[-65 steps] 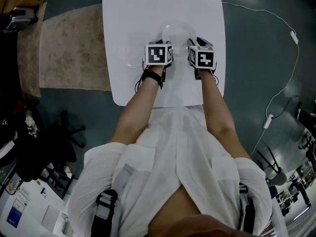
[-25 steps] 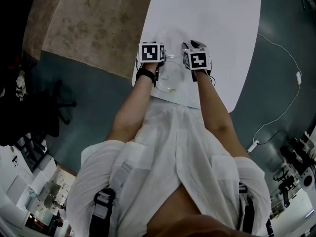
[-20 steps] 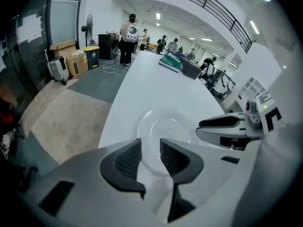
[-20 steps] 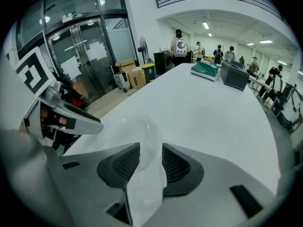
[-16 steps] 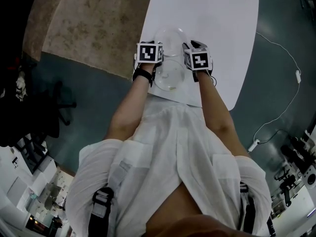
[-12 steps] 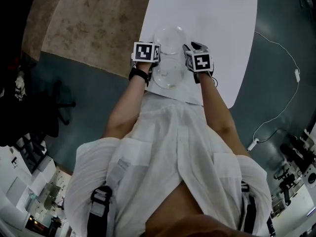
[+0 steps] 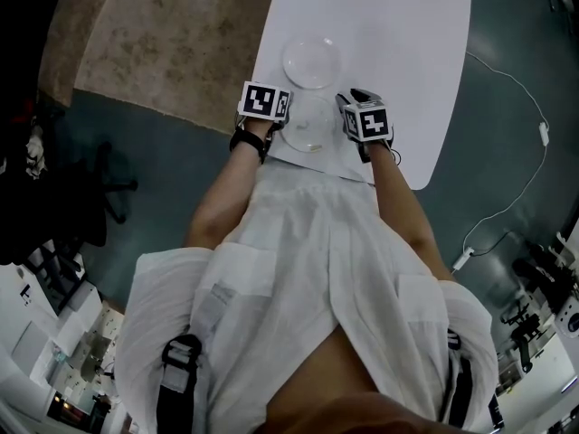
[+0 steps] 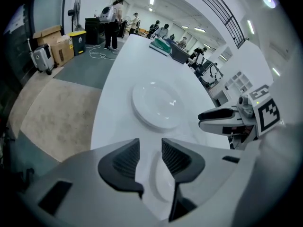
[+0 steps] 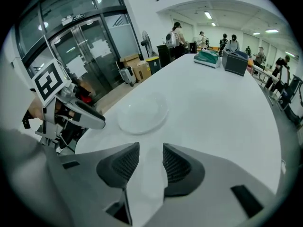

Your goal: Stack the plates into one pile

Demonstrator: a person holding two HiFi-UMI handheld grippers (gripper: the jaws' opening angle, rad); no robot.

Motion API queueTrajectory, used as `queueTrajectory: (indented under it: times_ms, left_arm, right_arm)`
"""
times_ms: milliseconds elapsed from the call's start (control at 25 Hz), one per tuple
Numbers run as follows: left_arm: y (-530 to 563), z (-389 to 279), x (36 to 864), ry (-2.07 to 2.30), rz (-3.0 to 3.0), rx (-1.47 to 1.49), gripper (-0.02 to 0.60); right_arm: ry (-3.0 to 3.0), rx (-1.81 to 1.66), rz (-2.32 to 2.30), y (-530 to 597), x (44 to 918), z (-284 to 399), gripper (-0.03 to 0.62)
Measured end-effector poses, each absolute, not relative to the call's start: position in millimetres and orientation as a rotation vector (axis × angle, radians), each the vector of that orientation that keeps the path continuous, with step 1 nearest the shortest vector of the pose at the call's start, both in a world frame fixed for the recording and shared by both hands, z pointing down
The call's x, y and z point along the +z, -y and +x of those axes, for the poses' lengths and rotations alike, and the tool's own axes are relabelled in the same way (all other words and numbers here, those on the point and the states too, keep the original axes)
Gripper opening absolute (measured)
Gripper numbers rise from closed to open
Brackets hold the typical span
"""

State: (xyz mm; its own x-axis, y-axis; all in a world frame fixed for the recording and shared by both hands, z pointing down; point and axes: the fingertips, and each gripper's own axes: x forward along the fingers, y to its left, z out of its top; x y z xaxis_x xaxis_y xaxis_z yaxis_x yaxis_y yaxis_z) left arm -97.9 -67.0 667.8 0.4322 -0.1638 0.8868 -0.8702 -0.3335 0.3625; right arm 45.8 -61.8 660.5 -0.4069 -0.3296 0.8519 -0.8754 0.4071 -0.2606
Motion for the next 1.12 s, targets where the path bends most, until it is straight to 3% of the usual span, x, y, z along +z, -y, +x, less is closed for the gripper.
queueTrajectory:
  times_ms: [1120]
  left_arm:
    - [-3, -90, 690, 0.716, 1.760, 1.057, 0.172]
  right_arm:
    - [1.905, 1.056, 0.832, -9, 681, 33, 0.179]
